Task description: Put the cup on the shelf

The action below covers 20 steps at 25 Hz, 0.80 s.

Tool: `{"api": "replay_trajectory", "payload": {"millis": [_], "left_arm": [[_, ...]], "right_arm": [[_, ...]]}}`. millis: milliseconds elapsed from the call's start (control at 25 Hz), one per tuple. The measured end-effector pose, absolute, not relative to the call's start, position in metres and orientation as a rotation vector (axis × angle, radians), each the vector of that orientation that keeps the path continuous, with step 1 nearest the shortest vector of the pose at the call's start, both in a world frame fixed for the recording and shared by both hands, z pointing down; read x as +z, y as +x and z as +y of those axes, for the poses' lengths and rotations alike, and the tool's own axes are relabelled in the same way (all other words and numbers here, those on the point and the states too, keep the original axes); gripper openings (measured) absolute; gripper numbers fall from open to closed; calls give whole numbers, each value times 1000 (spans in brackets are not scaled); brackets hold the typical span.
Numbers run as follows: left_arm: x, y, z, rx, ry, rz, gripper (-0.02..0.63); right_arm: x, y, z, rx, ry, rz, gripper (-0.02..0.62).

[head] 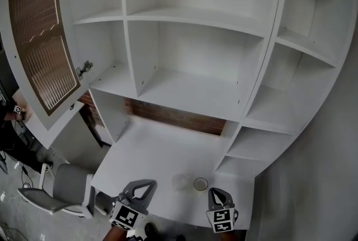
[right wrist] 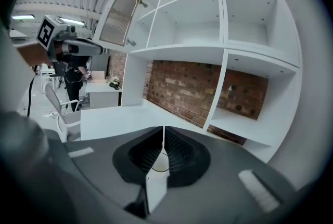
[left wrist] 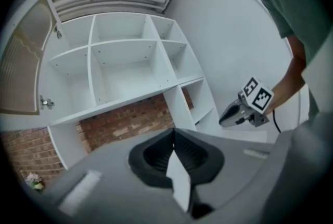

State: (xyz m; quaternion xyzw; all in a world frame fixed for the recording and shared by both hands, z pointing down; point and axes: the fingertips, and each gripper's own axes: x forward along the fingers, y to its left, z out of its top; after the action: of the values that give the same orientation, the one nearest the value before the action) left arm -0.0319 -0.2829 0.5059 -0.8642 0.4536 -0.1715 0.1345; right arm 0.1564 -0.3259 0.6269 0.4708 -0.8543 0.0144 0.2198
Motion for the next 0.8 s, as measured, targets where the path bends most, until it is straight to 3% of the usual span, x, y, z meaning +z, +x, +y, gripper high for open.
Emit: {"api": "replay_trajectory", "payload": {"millis": [800], "left_arm": [[559, -63, -311, -567, -2582, 1320, 3]], "right_arm": [[834, 139, -355, 466, 1271, -2098, 122]]}}
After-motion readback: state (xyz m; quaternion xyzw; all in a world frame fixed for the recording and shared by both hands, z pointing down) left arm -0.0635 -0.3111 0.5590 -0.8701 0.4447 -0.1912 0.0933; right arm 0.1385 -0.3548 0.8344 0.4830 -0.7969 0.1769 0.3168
